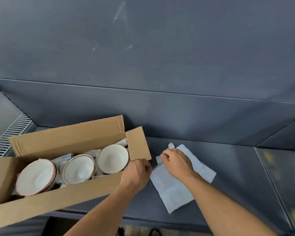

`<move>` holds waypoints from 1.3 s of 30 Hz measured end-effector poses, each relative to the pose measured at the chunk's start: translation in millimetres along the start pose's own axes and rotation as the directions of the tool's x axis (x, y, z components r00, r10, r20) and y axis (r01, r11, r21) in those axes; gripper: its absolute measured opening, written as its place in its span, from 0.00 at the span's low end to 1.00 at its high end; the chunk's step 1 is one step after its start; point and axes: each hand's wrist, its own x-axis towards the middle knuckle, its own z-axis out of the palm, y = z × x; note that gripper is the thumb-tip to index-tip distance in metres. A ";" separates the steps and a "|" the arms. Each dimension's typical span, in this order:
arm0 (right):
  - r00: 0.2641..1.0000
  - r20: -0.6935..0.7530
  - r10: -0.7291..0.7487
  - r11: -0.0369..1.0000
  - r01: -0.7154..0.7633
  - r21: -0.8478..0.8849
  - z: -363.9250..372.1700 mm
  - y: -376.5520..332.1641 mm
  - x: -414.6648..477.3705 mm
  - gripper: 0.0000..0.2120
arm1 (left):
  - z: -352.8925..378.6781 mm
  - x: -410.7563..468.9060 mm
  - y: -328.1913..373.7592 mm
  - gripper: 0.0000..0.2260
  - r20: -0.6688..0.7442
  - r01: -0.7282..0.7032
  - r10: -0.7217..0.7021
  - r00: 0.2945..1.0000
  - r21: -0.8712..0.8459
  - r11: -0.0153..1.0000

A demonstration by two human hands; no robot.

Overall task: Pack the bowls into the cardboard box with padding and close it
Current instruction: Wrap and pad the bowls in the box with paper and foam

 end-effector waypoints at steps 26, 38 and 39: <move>0.879 0.234 0.416 0.880 -0.454 0.140 45.9 135.6 -15.1 0.16 | 96.8 9.4 4.0 0.09 0.318 0.386 -0.385 0.866 0.065 0.920; 0.826 0.384 0.413 0.744 -0.549 0.381 18.1 135.2 -14.4 0.10 | 85.0 7.9 20.3 0.11 0.253 0.479 -0.408 0.877 -0.394 0.785; 0.819 0.380 0.430 0.714 -0.566 0.411 13.0 136.3 -16.6 0.08 | 82.7 7.9 23.3 0.10 0.235 0.467 -0.404 0.884 -0.430 0.772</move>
